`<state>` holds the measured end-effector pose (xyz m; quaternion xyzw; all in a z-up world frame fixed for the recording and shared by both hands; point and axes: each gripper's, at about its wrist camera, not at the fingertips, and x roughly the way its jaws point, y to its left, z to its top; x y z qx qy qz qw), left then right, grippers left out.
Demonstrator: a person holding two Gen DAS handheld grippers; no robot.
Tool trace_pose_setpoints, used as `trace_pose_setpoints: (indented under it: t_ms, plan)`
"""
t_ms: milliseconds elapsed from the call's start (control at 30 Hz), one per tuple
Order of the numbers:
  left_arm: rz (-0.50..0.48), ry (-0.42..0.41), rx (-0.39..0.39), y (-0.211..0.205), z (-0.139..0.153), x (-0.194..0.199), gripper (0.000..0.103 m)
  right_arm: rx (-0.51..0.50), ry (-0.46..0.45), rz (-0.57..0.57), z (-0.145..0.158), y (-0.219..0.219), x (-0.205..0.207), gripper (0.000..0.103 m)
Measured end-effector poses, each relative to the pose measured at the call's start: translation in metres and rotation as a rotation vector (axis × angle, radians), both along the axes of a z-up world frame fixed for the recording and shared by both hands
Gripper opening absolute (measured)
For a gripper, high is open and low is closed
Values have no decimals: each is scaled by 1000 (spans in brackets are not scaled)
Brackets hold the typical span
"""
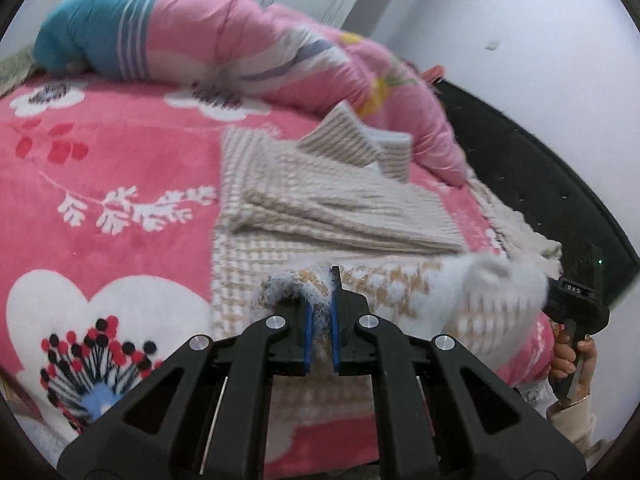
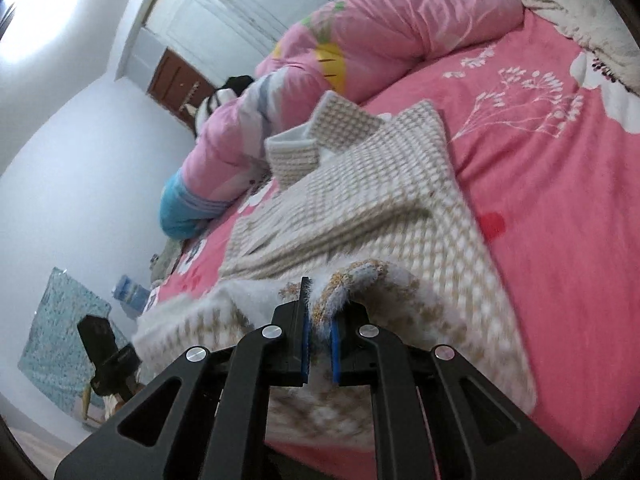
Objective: Fold large clothes
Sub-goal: 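Lift the hem with both tools and fold it toward the collar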
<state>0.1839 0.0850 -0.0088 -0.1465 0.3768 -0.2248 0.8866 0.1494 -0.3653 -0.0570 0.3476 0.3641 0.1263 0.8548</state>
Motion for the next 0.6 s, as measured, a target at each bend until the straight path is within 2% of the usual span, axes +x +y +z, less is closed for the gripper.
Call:
trace_pose_setpoints:
  t_ms: [167, 267, 333, 433, 467, 500, 533, 567, 600]
  plan:
    - [20, 140, -30, 7, -33, 34, 12, -15, 167, -47, -51, -8, 43, 8]
    - [14, 192, -63, 10, -42, 39, 14, 31, 186, -37, -63, -11, 48, 10]
    - [7, 195, -90, 13, -41, 38, 16, 49, 165, -21, -60, -11, 46, 18]
    - [-2, 183, -125, 18, -36, 31, 20, 77, 127, 0, -49, -10, 39, 48]
    - [-5, 175, -128, 19, -33, 26, 21, 60, 120, -5, -45, -10, 36, 54]
    - [-8, 163, -127, 19, -29, 21, 24, 36, 116, -16, -40, -10, 33, 67]
    - [-6, 152, -125, 20, -26, 18, 30, 13, 108, -27, -35, -9, 29, 73]
    - [2, 136, -118, 21, -22, 13, 43, 7, 101, -27, -31, -9, 26, 73]
    - [19, 107, -106, 24, -17, 4, 49, 10, 96, -27, -28, -10, 20, 73]
